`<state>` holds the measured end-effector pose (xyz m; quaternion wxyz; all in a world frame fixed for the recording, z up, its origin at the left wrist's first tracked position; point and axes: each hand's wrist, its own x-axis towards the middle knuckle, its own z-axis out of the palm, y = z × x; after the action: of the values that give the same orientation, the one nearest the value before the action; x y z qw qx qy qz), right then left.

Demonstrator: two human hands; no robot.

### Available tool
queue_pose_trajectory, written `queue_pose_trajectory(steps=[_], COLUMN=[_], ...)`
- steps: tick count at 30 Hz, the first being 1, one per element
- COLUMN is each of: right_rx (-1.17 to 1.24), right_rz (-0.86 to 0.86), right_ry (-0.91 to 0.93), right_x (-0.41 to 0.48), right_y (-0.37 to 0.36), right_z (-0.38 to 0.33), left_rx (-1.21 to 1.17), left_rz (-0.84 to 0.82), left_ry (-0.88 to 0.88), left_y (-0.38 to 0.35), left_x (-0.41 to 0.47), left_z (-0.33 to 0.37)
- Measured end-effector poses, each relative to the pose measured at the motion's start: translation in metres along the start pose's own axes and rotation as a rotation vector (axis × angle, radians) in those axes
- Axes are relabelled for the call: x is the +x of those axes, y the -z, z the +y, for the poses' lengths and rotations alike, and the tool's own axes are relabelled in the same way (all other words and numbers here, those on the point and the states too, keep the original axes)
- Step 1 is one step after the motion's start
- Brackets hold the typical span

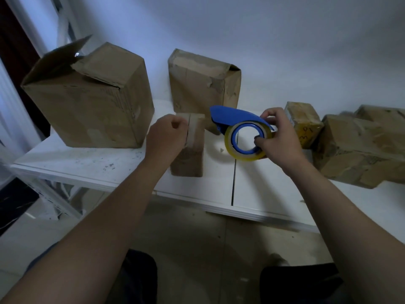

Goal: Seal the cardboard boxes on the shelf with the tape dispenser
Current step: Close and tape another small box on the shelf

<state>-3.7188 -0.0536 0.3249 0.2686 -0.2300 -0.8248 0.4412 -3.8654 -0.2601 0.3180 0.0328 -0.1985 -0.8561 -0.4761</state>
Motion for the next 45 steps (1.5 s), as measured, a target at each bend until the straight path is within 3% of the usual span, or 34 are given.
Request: queue_pose_trajectory(steps=[4, 10, 23, 28, 33, 40, 45], right_rx=[0.041, 0.041, -0.076, -0.103, -0.226, -0.256, -0.282], right_rz=[-0.001, -0.004, -0.078, -0.061, -0.132, -0.113, -0.047], right_ry=[0.103, 0.190, 0.306, 0.344, 0.470, 0.604, 0.650], right_x=[-0.002, -0.002, 0.001, 0.002, 0.000, 0.004, 0.007], right_y=[0.001, -0.006, -0.018, -0.020, -0.025, -0.029, -0.022], right_z=[-0.014, -0.019, -0.011, -0.006, 0.012, 0.032, 0.043], left_rx=[-0.399, -0.747, -0.479, -0.363, -0.168, -0.169, -0.230], left_rz=[-0.212, -0.456, -0.383, -0.313, -0.284, -0.251, -0.128], left_ry=[0.419, 0.603, 0.651, 0.553, 0.345, 0.290, 0.299], left_y=[0.013, 0.023, 0.034, 0.032, 0.032, 0.034, 0.044], left_x=[-0.003, -0.003, -0.003, -0.004, -0.005, -0.007, -0.001], left_z=[0.016, 0.016, 0.008, 0.003, -0.006, -0.023, -0.041])
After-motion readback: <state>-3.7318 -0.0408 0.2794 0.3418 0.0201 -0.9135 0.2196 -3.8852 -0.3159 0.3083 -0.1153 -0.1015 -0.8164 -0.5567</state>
